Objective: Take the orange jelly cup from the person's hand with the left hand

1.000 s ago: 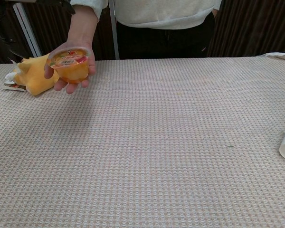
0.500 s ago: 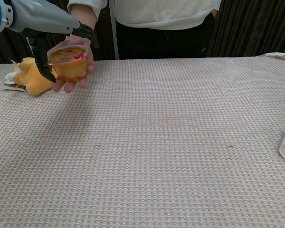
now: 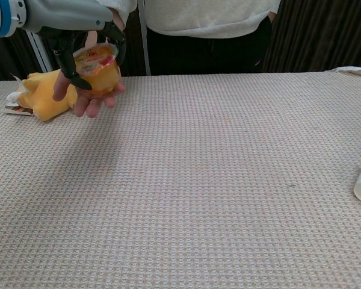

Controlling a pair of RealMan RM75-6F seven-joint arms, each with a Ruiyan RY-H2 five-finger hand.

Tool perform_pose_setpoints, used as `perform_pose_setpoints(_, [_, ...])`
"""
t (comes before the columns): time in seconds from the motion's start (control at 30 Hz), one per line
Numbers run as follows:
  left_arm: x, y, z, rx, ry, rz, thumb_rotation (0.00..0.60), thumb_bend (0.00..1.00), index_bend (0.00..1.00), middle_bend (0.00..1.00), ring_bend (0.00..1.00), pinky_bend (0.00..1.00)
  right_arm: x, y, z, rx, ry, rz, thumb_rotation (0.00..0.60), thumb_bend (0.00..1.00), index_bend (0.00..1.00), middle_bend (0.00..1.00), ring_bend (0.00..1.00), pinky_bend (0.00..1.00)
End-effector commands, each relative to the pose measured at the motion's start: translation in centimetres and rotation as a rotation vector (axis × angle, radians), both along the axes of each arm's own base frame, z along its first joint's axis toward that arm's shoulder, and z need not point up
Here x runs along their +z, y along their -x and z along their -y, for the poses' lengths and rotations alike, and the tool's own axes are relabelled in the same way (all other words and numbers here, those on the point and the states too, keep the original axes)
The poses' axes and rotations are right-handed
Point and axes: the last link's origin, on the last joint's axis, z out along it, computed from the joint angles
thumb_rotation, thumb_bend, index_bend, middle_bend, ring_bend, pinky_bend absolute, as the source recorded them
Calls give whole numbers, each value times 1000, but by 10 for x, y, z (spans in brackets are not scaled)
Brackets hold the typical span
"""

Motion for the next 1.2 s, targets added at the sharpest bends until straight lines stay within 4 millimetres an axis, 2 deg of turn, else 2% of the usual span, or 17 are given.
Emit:
perform_pose_setpoints(0.03, [7,-7,4,-48,-13,60,600,571,702,551,455,483,0,0,0,-1,1,-1,600,140,3,0,0,0])
perform_pose_setpoints(0.27, [22,-10,20,-85,-14,105,600,574,723,567,466,490,1,1,-1,-5,4,0,600,139,3,0,0,0])
perform_pose_setpoints(0.43, [34,13,47,-51,-2,118,600,572,724,568,467,490,2,1,-1,-10,6,0,600,140,4,0,0,0])
perform_pose_setpoints(0.53, [33,30,59,-28,14,99,600,574,724,568,467,490,1,1,-1,-6,5,-3,600,140,3,0,0,0])
perform_pose_setpoints(0.67, [18,69,68,33,39,42,600,573,720,565,466,486,0,0,-2,-3,4,-7,600,140,4,0,0,0])
perform_pose_setpoints(0.7, [16,73,69,40,41,40,600,573,716,561,464,484,0,-1,-2,-3,4,-7,600,140,3,0,0,0])
perform_pose_setpoints(0.83, [-8,113,72,123,69,14,600,573,695,546,454,479,0,0,-1,-9,8,-5,600,139,4,0,0,0])
perform_pose_setpoints(1.07, [-34,152,76,192,100,-34,600,569,644,502,423,464,1,0,-1,-10,11,-3,600,139,3,0,0,0])
perform_pose_setpoints(1.17, [-41,164,77,198,100,-73,600,534,562,421,370,430,1,0,-1,-11,10,-3,600,139,3,0,0,0])
perform_pose_setpoints(1.2, [-43,169,78,203,101,-84,600,497,502,350,327,396,1,0,-1,-11,10,-3,600,140,4,0,0,0])
